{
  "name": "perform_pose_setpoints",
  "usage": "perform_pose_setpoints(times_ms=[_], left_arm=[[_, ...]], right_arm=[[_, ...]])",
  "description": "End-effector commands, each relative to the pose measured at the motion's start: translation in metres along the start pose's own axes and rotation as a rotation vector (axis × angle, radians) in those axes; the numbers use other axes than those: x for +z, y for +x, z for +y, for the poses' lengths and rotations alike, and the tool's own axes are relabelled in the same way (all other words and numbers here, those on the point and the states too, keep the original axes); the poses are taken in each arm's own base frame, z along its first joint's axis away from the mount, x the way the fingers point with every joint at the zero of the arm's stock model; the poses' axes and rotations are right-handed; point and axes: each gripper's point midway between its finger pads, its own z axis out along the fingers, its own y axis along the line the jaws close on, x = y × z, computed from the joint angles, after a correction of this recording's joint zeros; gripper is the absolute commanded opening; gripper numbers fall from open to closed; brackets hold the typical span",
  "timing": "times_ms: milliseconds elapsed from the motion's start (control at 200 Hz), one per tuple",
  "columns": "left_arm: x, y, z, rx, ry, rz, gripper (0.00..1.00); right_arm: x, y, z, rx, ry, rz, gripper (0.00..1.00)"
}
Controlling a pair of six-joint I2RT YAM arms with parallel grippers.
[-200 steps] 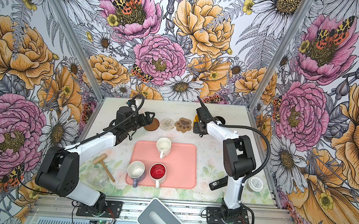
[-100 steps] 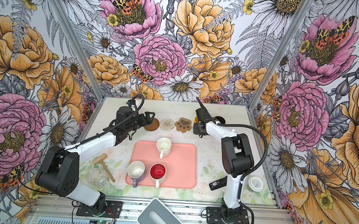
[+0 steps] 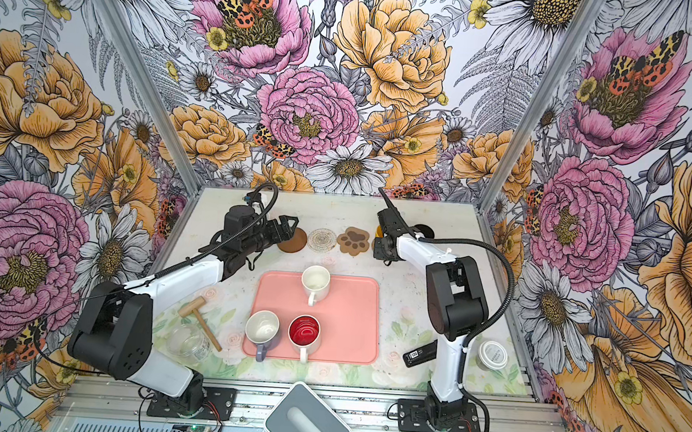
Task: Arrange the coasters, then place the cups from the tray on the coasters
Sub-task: 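Carry the yellow mug with the right gripper onto the woven rattan coaster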
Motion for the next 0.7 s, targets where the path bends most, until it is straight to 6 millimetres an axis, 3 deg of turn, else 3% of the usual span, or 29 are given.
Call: perform_pose_setpoints(times_ms=[0,696], left_arm=[[-0.006,-0.009,0.003,0.005,-0.011,-0.028,0.91],[-0.007,-0.009,0.003,0.005,-0.010,-0.027,0.91]], right_arm=[[-0.007,-0.033,-0.001,0.014,0.006,-0.099,0.00],[0.005,-0.020,-0.003,0.043,0.000,-0.056,0.00]])
